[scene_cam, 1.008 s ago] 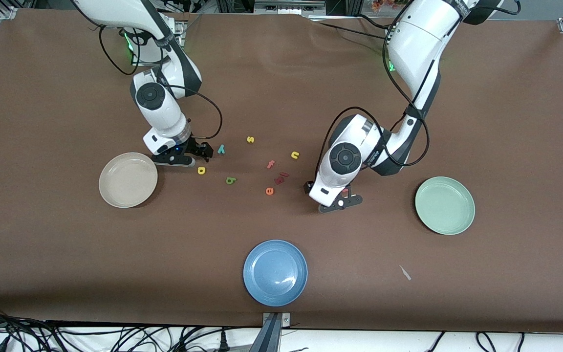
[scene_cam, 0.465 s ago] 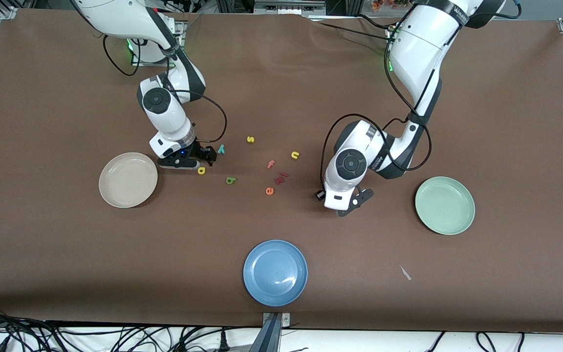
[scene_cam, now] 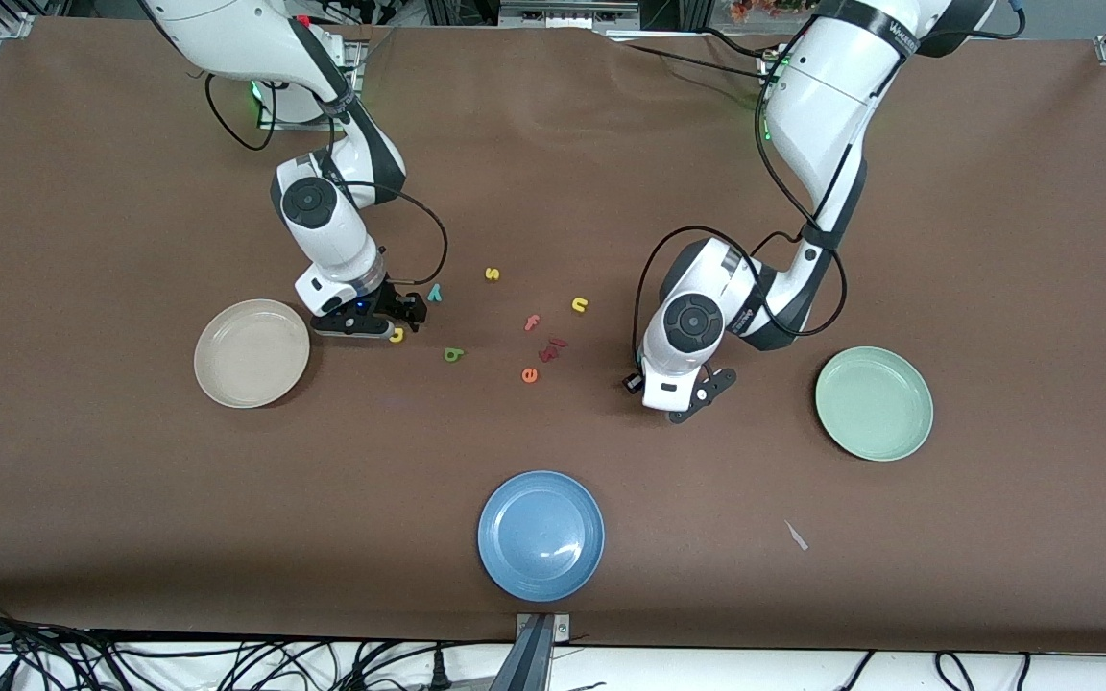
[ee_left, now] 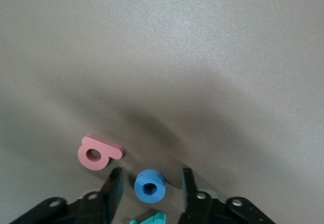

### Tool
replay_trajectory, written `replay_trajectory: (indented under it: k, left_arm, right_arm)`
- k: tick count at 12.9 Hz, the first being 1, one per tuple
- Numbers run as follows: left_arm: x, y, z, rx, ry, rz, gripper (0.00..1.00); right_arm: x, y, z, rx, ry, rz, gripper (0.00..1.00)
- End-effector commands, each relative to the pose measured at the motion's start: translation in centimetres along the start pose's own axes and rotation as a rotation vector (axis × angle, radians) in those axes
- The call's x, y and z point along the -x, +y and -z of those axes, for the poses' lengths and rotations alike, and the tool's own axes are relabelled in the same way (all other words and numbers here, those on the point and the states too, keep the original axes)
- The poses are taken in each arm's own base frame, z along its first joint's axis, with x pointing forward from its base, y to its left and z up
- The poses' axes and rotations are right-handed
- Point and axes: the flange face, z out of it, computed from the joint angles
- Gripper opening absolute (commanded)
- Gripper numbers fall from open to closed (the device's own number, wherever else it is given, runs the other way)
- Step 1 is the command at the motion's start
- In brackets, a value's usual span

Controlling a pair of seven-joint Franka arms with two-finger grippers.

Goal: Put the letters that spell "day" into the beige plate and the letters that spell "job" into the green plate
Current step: 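Grasp the blue o and yellow d with the left and right grippers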

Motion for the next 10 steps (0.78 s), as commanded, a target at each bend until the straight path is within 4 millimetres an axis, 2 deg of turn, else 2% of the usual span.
replay_trajectory:
  k: [1, 4, 7, 10]
  left_arm:
    - [0.2, -0.2, 0.2, 0.002, -0.001, 0.007, 0.01]
    - [0.1, -0.1, 0.7, 0.006, 0.001, -0.001, 0.00]
    - [-0.6, 0.0, 3.5, 0.022, 0.012, 0.006, 0.00]
    - [-4.4, -2.2, 7.2, -0.015, -0.011, -0.085, 0.00]
  right_arm:
    - [-1.4, -0.7, -0.4, 0.016, -0.021, 0.011, 0.88]
    - [-2.1, -1.0, -0.2, 0.032, -0.046, 0.018, 0.88]
    - [-2.1, -0.8, -0.4, 0.035, -0.051, 0.027, 0.88]
    - [-2.1, -0.6, -1.0, 0.039, -0.059, 0.038, 0.85]
